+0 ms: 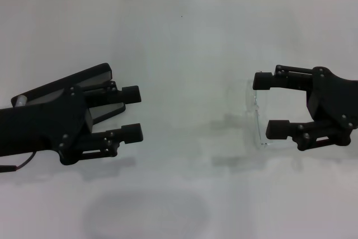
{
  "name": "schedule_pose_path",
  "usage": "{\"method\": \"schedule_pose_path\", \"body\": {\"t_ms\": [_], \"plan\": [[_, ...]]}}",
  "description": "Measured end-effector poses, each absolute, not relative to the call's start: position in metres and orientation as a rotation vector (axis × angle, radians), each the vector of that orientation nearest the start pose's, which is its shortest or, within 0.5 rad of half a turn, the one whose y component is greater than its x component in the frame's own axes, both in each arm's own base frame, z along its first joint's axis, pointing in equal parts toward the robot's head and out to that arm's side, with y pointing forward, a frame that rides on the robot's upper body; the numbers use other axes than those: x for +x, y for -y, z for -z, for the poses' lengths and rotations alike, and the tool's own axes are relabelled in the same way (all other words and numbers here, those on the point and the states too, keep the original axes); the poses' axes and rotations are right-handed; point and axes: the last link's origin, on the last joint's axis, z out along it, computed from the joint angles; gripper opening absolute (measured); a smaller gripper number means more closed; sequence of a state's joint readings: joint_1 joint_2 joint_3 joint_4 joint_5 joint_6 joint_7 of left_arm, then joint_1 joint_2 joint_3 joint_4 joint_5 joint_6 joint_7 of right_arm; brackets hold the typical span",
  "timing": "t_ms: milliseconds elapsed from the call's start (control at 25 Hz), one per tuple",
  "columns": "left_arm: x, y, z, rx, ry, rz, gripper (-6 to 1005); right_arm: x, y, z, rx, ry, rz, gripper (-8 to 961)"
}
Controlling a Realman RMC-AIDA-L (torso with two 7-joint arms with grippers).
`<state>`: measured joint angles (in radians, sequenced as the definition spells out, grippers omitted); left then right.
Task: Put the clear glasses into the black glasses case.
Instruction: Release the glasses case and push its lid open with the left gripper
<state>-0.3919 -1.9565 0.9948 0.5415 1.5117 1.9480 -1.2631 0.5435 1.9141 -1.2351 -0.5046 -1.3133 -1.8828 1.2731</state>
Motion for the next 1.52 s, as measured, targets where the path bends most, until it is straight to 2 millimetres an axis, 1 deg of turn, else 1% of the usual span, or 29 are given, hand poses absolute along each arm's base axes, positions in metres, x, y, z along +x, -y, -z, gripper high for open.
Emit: {"method": "schedule_pose_path", "body": {"t_ms": [600,680,760,840,880,1000,1080,1160,1200,1280,1400,1520], "plan": [[-0.253,-0.265,-0.036,-2.813,0.444,1.289,707,0.211,-0.299,-0.027,-2.93,-0.276,-1.302,867],[-0.251,-0.271,-0.044,-2.805,0.495,1.289,708,0.213,-0.301,-0.028,-2.907,-0.275,-1.289,866],[-0.245,-0.28,-0.06,-2.81,0.561,1.267,708,0.219,-0.306,-0.03,-2.86,-0.291,-1.256,865],[-0.235,-0.293,-0.083,-2.81,0.58,1.208,708,0.224,-0.308,-0.035,-2.814,-0.311,-1.25,865],[-0.23,-0.296,-0.091,-2.809,0.58,1.179,708,0.227,-0.308,-0.038,-2.787,-0.317,-1.255,864],[-0.21,-0.311,-0.12,-2.8,0.537,1.014,708,0.238,-0.305,-0.05,-2.697,-0.339,-1.281,863],[-0.2,-0.322,-0.131,-2.792,0.536,0.862,708,0.246,-0.3,-0.058,-2.632,-0.36,-1.308,862],[-0.196,-0.334,-0.134,-2.776,0.569,0.695,708,0.254,-0.294,-0.063,-2.578,-0.386,-1.332,861],[-0.196,-0.343,-0.132,-2.761,0.597,0.576,708,0.258,-0.29,-0.065,-2.554,-0.399,-1.343,861],[-0.202,-0.354,-0.123,-2.736,0.662,0.394,708,0.262,-0.284,-0.066,-2.527,-0.415,-1.357,860],[-0.21,-0.366,-0.108,-2.706,0.733,0.181,708,0.267,-0.278,-0.066,-2.499,-0.433,-1.372,858],[-0.211,-0.374,-0.092,-2.702,0.75,-0.012,707,0.273,-0.272,-0.067,-2.477,-0.451,-1.375,857]]}}
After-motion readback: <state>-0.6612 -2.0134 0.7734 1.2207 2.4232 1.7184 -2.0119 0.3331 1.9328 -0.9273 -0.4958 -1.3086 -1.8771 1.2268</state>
